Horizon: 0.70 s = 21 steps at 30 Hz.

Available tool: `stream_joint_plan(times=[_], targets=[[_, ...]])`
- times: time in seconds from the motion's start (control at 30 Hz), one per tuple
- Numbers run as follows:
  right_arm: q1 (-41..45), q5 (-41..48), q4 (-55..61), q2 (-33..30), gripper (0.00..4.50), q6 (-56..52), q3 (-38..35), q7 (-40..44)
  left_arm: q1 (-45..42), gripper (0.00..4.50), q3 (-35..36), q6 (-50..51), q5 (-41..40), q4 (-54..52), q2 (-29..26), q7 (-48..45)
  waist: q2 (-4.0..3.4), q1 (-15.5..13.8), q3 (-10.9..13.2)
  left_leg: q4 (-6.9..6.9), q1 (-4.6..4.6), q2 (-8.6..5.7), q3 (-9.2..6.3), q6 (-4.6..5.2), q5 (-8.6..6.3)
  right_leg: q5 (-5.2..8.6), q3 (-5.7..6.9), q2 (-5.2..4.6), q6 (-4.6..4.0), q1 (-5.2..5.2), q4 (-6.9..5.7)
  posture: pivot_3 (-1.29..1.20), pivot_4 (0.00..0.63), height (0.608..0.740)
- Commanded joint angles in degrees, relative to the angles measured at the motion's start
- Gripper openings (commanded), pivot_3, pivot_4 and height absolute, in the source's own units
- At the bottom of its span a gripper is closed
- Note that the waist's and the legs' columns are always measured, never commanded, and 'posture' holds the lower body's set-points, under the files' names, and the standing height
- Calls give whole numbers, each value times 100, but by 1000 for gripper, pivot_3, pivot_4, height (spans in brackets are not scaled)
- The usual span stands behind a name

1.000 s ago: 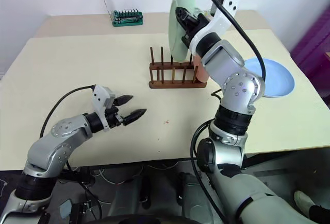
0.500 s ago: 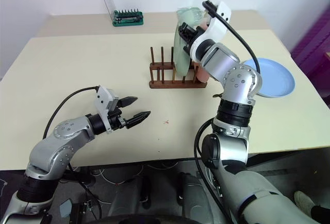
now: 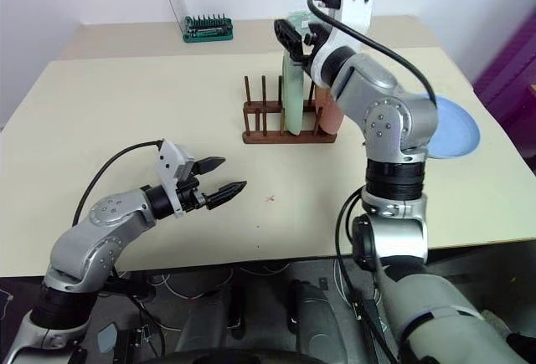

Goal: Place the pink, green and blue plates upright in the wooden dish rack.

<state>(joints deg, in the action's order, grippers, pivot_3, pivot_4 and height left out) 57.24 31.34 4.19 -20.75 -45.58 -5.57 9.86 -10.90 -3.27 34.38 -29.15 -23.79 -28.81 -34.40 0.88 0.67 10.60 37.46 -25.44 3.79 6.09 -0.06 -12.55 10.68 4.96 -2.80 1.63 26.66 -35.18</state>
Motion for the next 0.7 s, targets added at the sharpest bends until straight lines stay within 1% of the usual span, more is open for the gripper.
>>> stream_joint_plan(times=[0.03, 0.07, 0.1, 0.13, 0.17, 0.23, 0.3, 0.33, 0.4, 0.5, 0.6, 0.7], targets=[[-51, -289, 559, -670, 3637, 650, 109, 940, -60, 4187, 9, -138, 57, -176, 29, -36, 0, -7, 0, -2, 0, -1, 1, 0, 0, 0, 0, -1, 0, 1, 2, 0, 150, 730], [-130, -359, 612, -957, 3637, 853, 73, 1247, -67, 4187, 4, -138, 67, -170, 37, -40, 0, -4, 0, -4, 0, -3, 1, 0, 0, 1, 0, -2, 1, 1, 2, 0, 150, 730], [-355, -291, 503, -1504, 3637, 1027, -278, 1799, -78, 4187, -34, -142, 79, -158, 31, -88, 0, -15, 0, -5, 1, -3, 1, 0, 0, 1, 0, -1, 2, 1, 2, 0, 150, 730], [-520, -239, 404, -1889, 3637, 1161, -529, 2191, -86, 4187, -61, -146, 88, -150, 25, -127, 2, -68, 1, -6, 0, -4, 1, 0, 0, 1, 0, -1, 2, 0, 3, 0, 150, 730], [-633, -183, 324, -2151, 3637, 1263, -686, 2453, -92, 4187, -78, -149, 96, -144, 22, -154, 2, -107, 1, -6, 0, -7, -3, 0, 0, 5, 3, -1, 4, -5, 8, 0, 150, 730], [-970, -413, -90, -2686, 3637, 1508, -826, 2764, -111, 4187, -219, -258, 216, -97, -38, -306, 0, -139, 2, -6, 0, -10, 5, 0, -1, 6, -1, -5, 3, -2, 13, 0, 150, 730], [-1598, -966, -779, -3293, 4198, 1579, -741, 2867, -205, 4187, -462, -423, 311, -65, -59, -598, 1, -146, 0, -4, 4, -15, 7, 1, -1, 6, -2, -4, 2, -5, 16, 0, 150, 730], [-1795, -1106, -994, -3454, 4471, 1582, -697, 2911, -244, 4187, -531, -474, 334, -49, -51, -682, 7, -148, -3, -4, 7, -16, 7, 0, -2, 7, -1, -5, 1, -9, 17, 0, 150, 730], [-2189, -1259, -1253, -3613, 4471, 1592, -571, 3073, -359, 4187, -621, -483, 336, 33, -2, -782, 1, -133, -2, -1, 10, -14, 4, -1, -3, 7, -1, -5, -2, -14, 22, 0, 150, 730], [-2605, -1784, -1570, -3697, 4471, 2008, -187, 3213, -526, 4187, -751, -505, 409, 179, 64, -885, -10, -83, 1, -2, 11, -15, 4, 0, -2, 6, -8, 3, -3, -8, 20, 0, 150, 730], [-2692, -2292, -2086, -3520, 4471, 2497, 206, 3092, -644, 4187, -819, -533, 470, 261, 165, -904, -29, -14, 5, -6, 10, -17, 4, 2, -1, 4, -18, 12, 0, 1, 10, 0, 150, 730], [-2354, -2612, -2801, -3277, 4471, 2646, 455, 2987, -652, 4187, -804, -532, 518, 260, 200, -915, -26, 10, 6, -6, 10, -17, 1, 2, 0, 3, -18, 20, 3, 0, 8, 0, 150, 730]])
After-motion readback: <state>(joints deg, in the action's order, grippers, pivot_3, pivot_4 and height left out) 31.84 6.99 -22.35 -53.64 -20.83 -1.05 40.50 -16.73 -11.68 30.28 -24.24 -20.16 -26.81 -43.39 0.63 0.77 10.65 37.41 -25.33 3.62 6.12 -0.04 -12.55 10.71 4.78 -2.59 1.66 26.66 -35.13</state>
